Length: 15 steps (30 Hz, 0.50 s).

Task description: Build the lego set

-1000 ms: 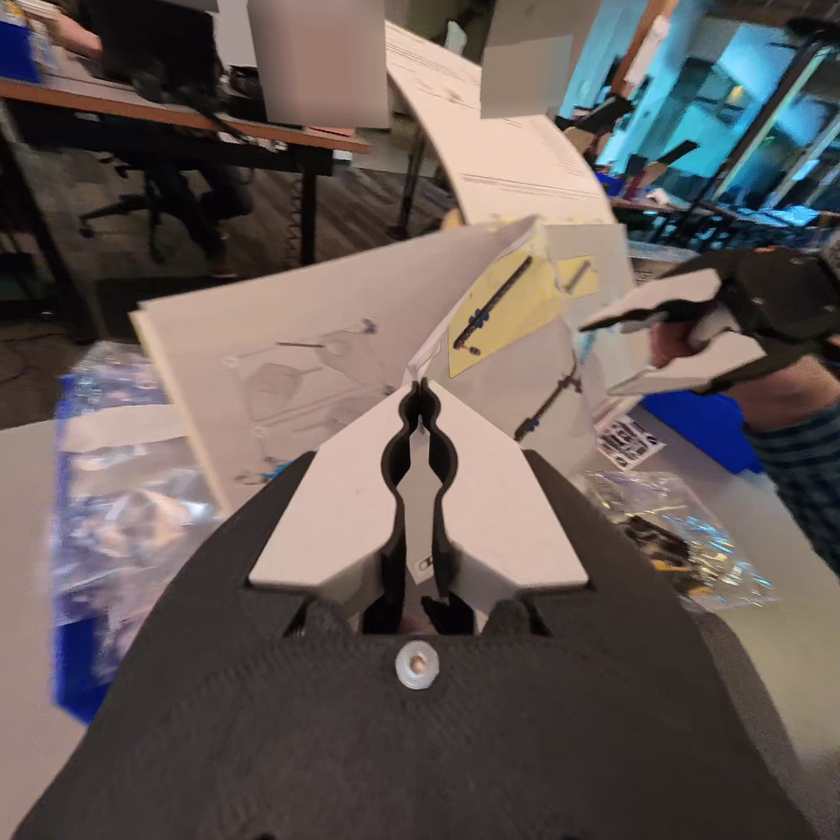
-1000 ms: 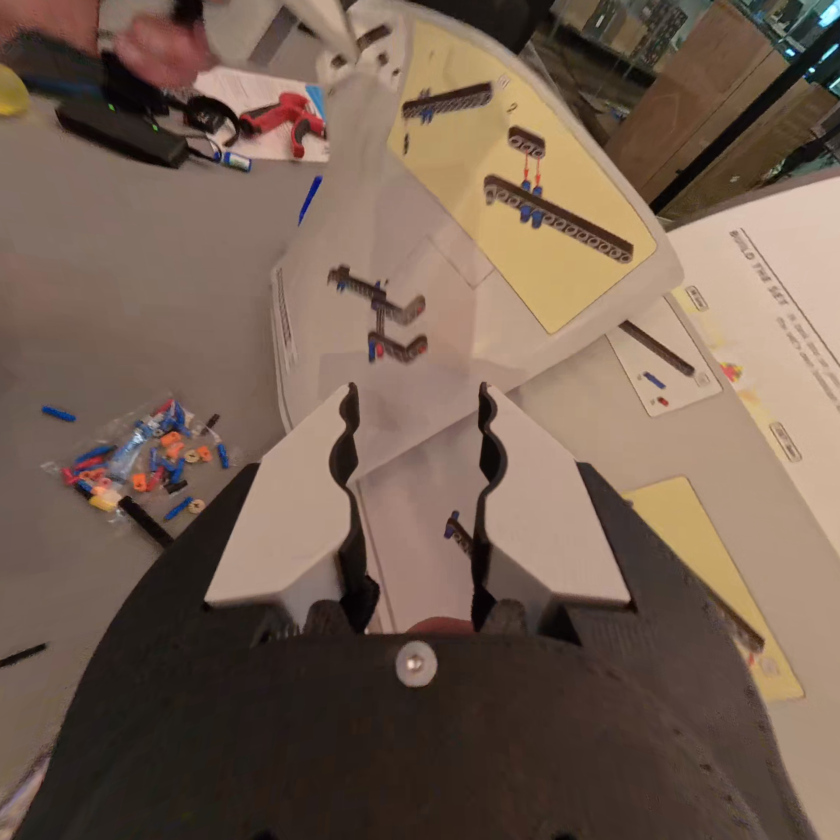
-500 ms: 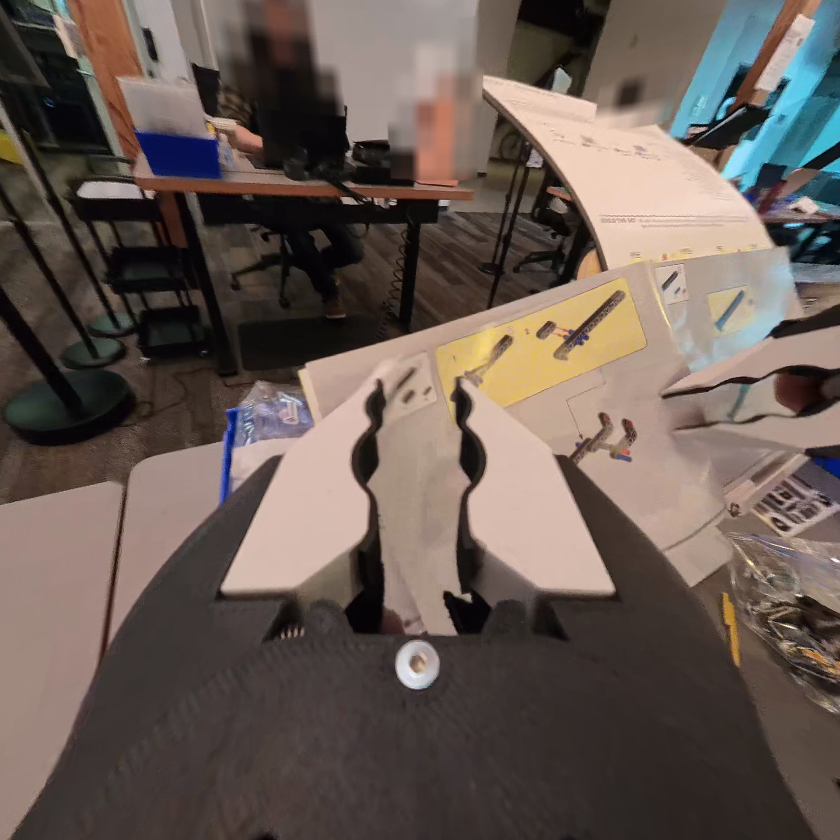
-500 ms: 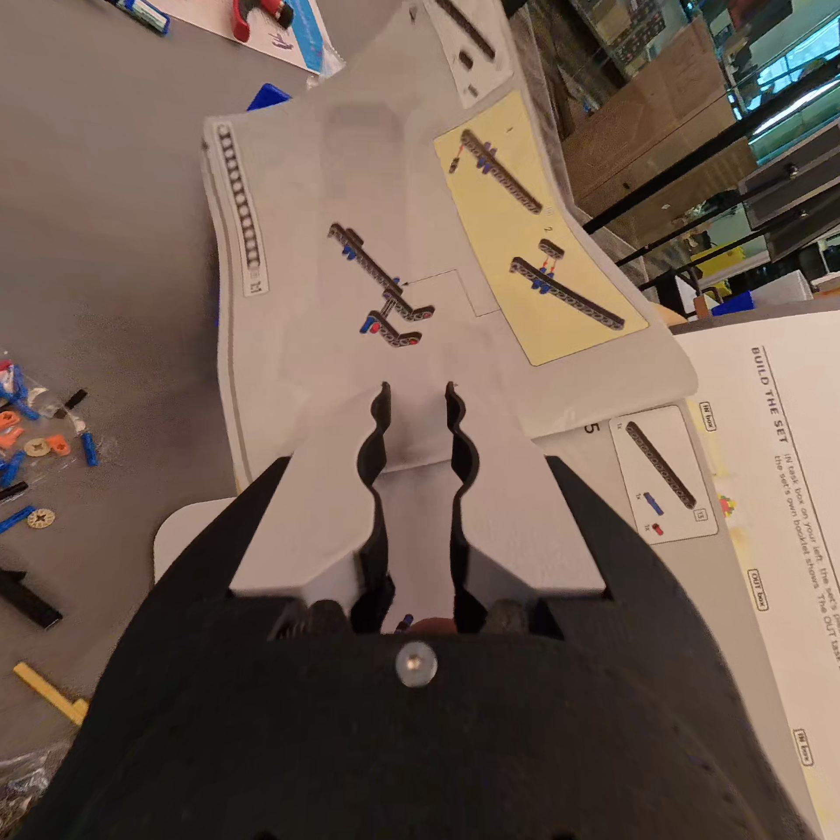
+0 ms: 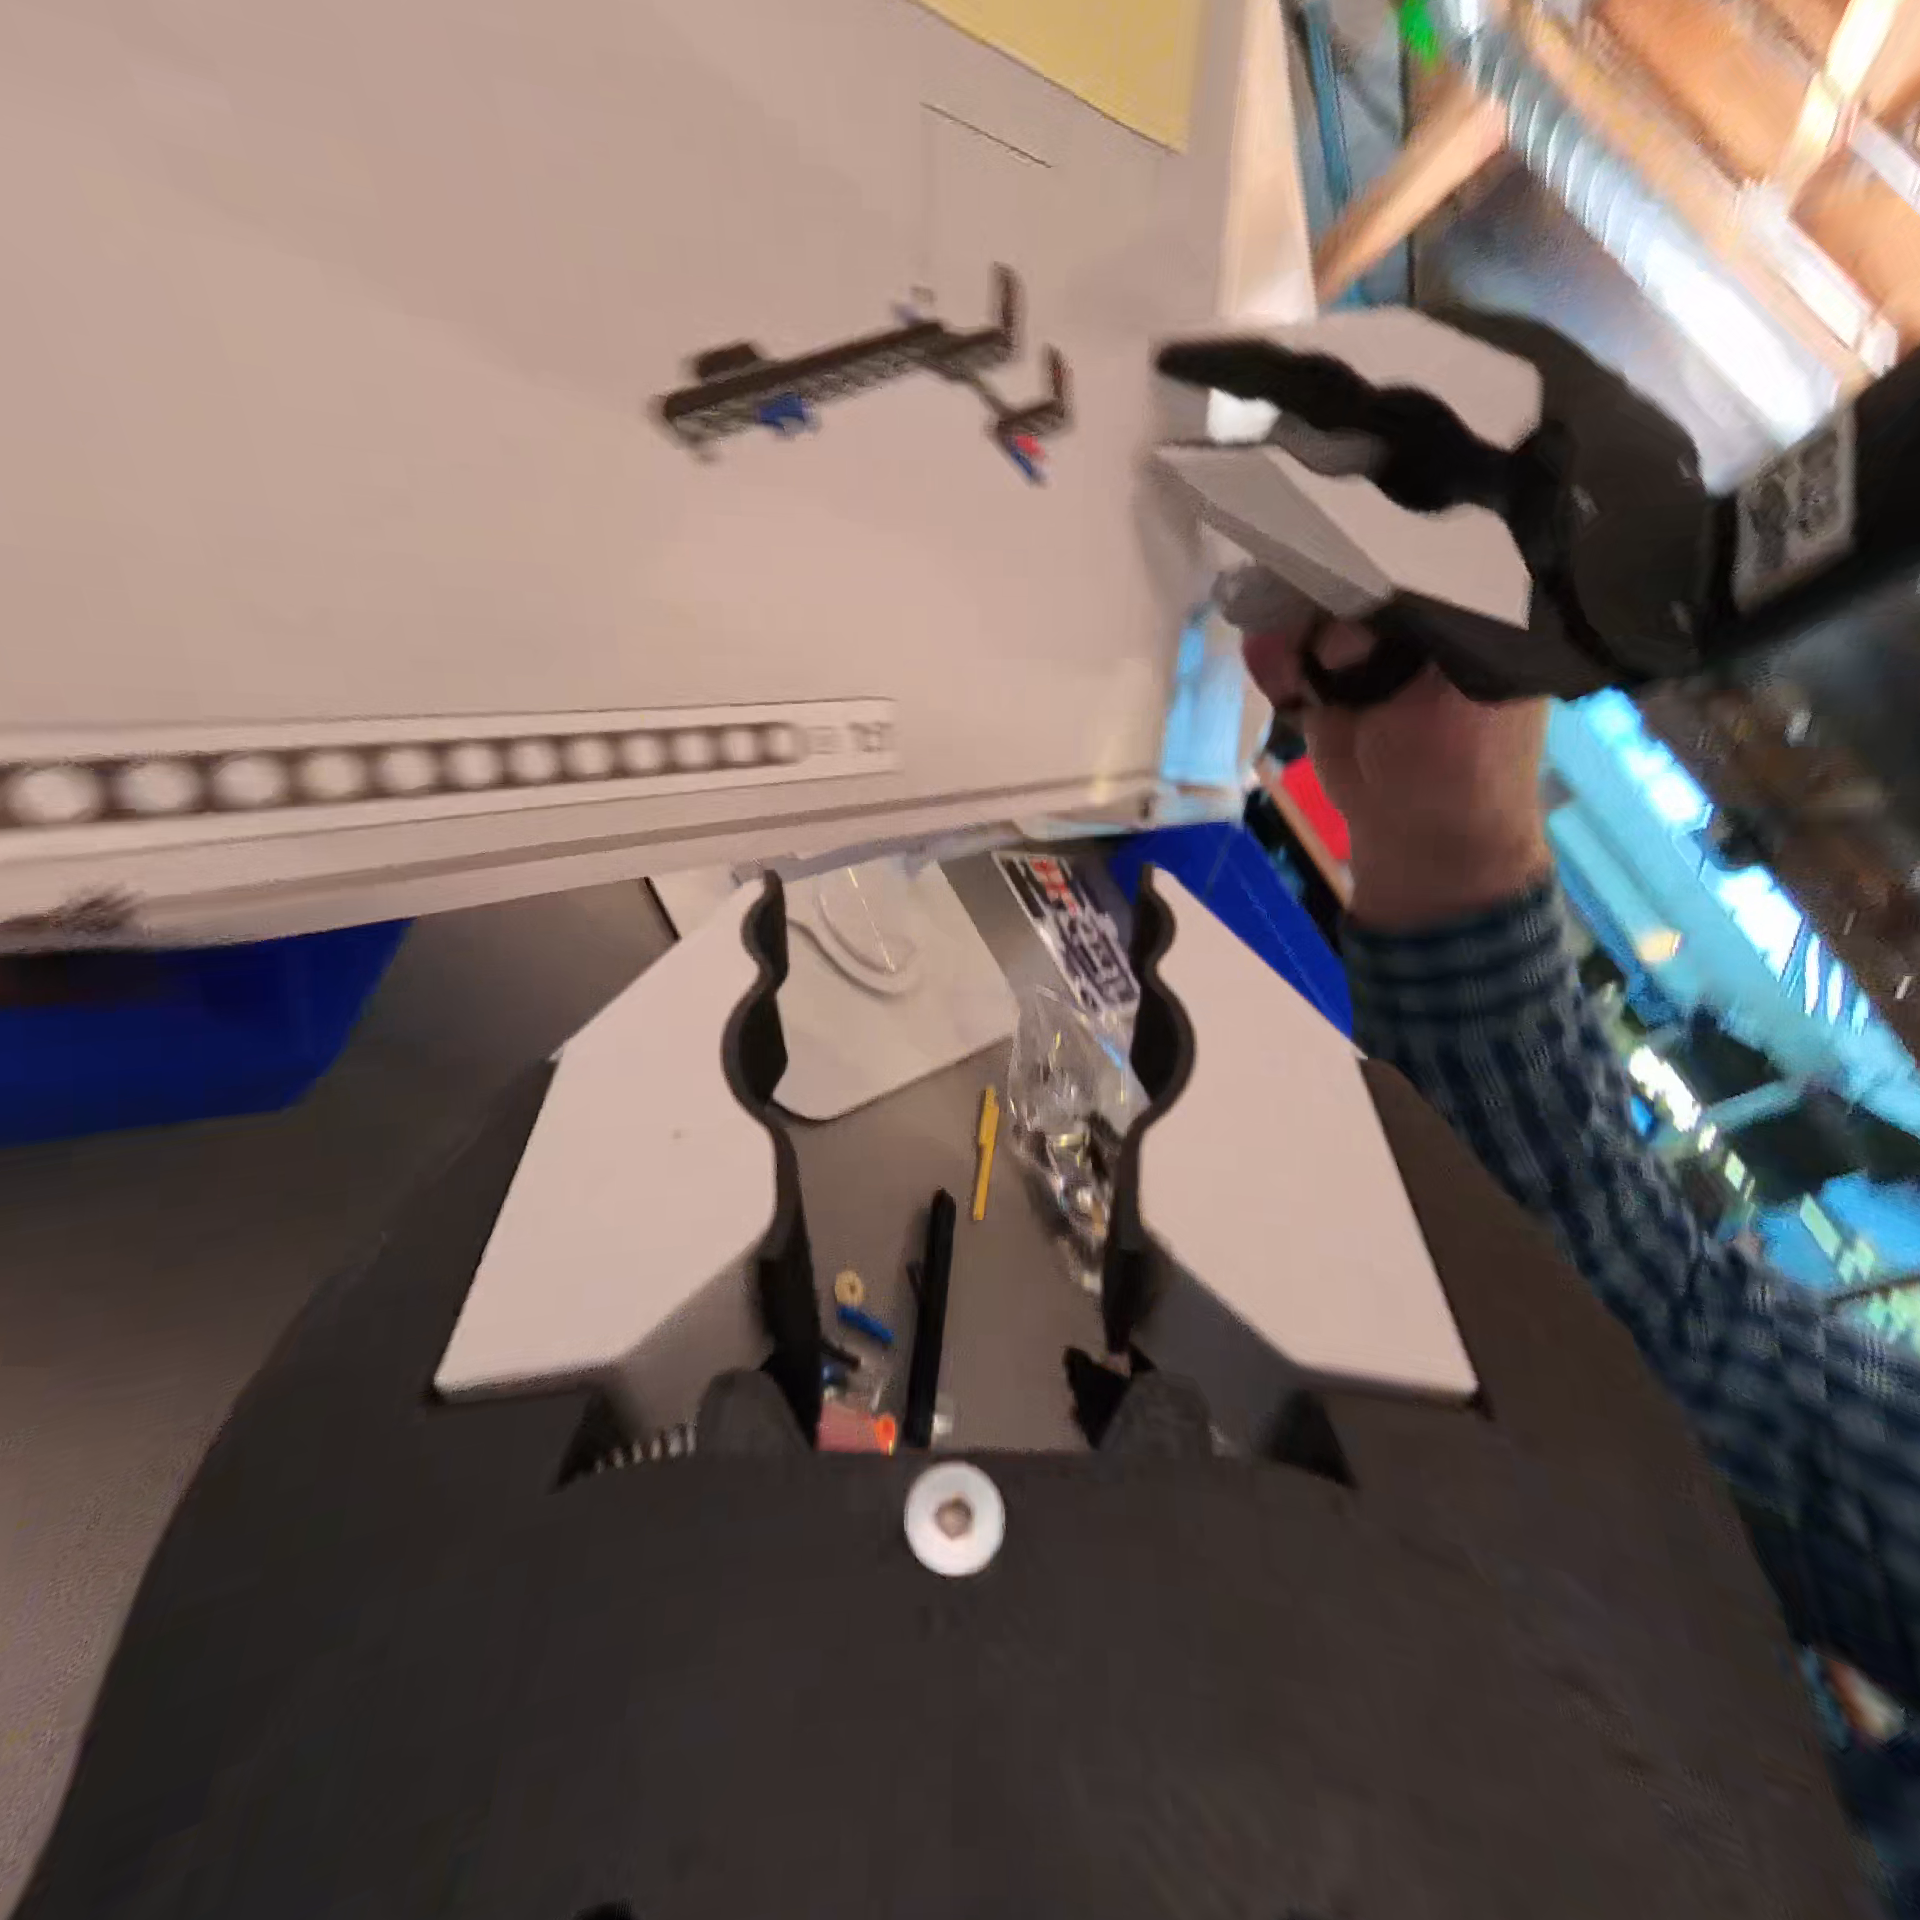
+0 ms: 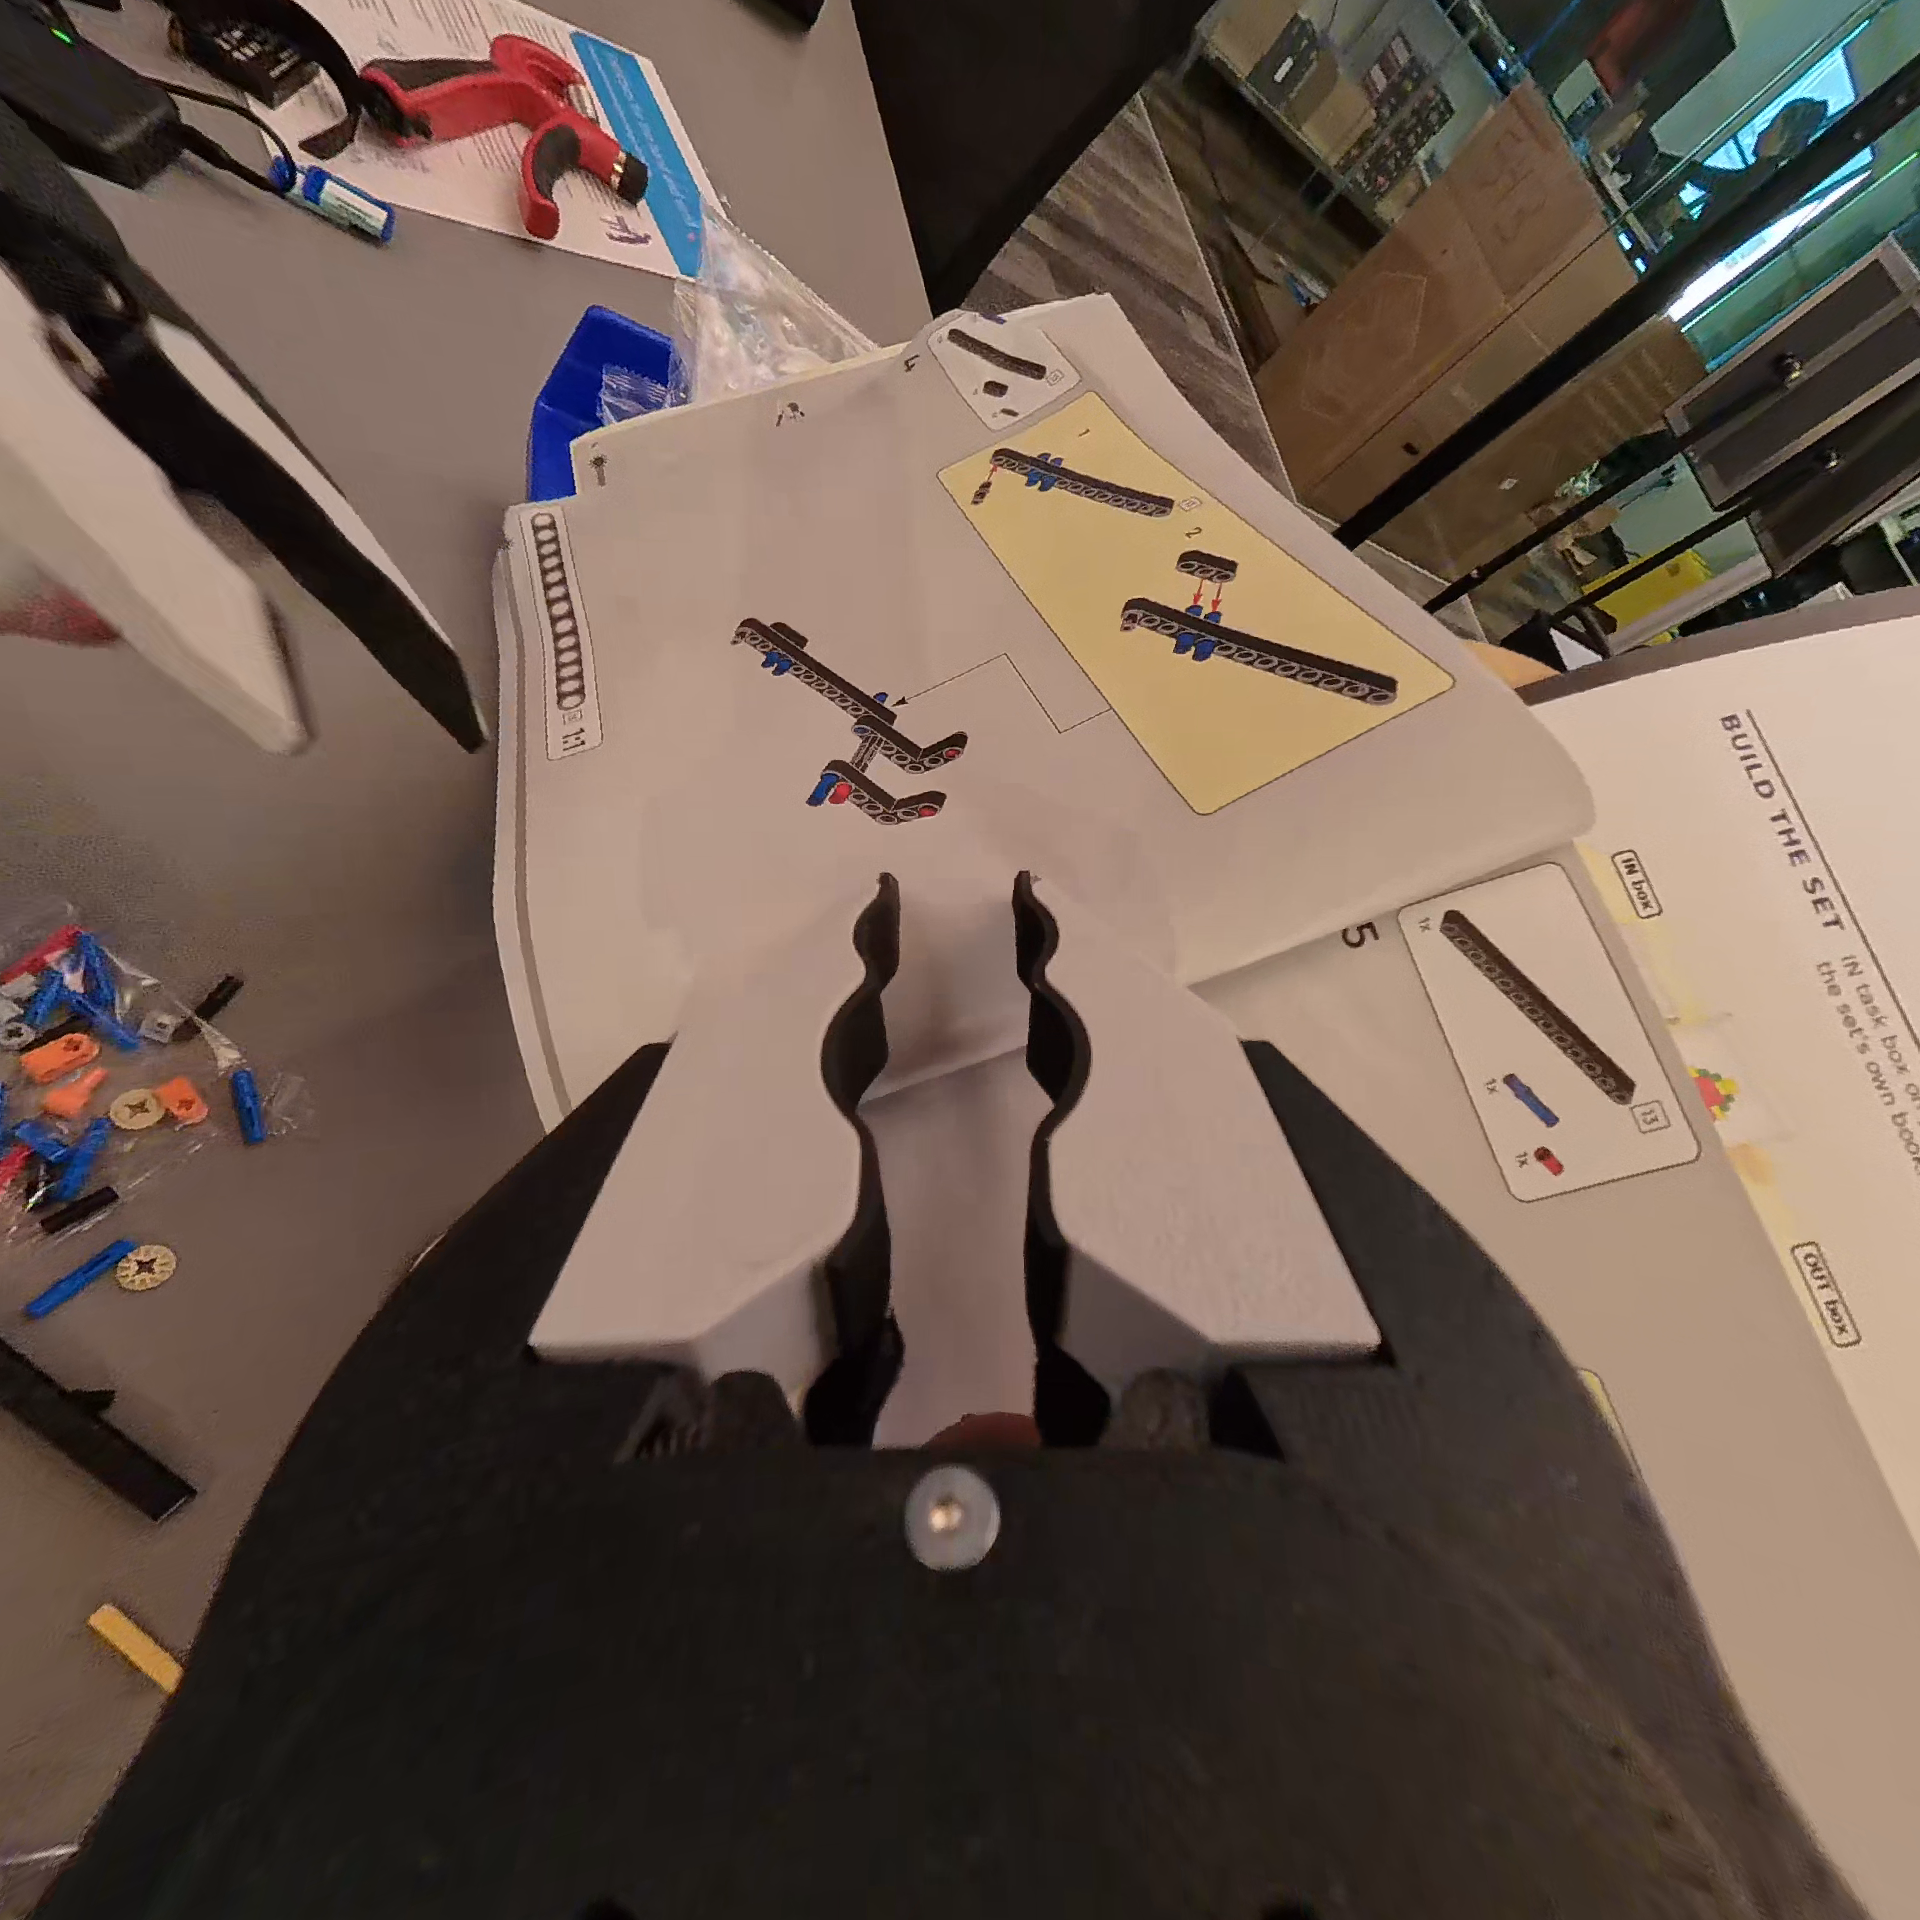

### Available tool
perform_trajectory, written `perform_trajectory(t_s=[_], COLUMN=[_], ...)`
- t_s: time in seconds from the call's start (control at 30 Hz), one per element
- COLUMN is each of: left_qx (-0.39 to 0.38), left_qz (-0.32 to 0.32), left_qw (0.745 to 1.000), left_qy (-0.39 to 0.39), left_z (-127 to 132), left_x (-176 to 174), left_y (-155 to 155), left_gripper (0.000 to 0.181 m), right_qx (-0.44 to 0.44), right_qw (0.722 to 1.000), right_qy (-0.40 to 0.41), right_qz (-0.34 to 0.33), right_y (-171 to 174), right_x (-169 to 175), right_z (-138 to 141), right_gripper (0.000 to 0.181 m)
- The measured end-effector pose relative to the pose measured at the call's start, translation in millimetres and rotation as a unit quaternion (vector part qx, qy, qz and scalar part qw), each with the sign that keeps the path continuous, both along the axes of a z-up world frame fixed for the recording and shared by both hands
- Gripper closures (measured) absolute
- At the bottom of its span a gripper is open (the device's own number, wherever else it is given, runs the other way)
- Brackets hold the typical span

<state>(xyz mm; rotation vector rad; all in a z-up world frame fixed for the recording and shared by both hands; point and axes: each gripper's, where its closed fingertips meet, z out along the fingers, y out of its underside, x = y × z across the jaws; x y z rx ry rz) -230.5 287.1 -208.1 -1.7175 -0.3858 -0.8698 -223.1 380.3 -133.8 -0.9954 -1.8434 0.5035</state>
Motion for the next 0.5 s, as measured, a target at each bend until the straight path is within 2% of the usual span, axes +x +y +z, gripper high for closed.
perform_trajectory(t_s=[0.1, 0.2, 0.27, 0.33, 0.5], left_qx=[0.033, 0.067, 0.081, 0.095, 0.097], left_qz=[0.085, 0.124, 0.134, 0.145, 0.154], left_qw=[0.993, 0.984, 0.981, 0.977, 0.973], left_qy=[-0.08, -0.109, -0.115, -0.126, -0.142], left_z=[-8.6, -4.8, 0.2, 3.1, -4.9], left_x=[-33.0, -55.1, -63.8, -72.1, -79.4], left_y=[6.9, 5.1, 5.1, 5.8, 9.4], left_gripper=[0.133, 0.154, 0.152, 0.16, 0.147], right_qx=[-0.004, -0.006, -0.007, -0.012, -0.026], right_qw=[1.0, 1.0, 1.0, 1.0, 1.0], right_qy=[0.003, 0.006, 0.008, 0.01, 0.012], right_qz=[0.0, 0.0, 0.001, 0.002, 0.009], right_y=[-0.1, -0.4, -0.4, -0.4, -2.7], right_x=[0.5, 1.0, 1.8, 2.9, 4.7], right_z=[0.5, 1.9, 2.0, 2.0, 0.9], right_gripper=[0.16, 0.159, 0.158, 0.158, 0.157])
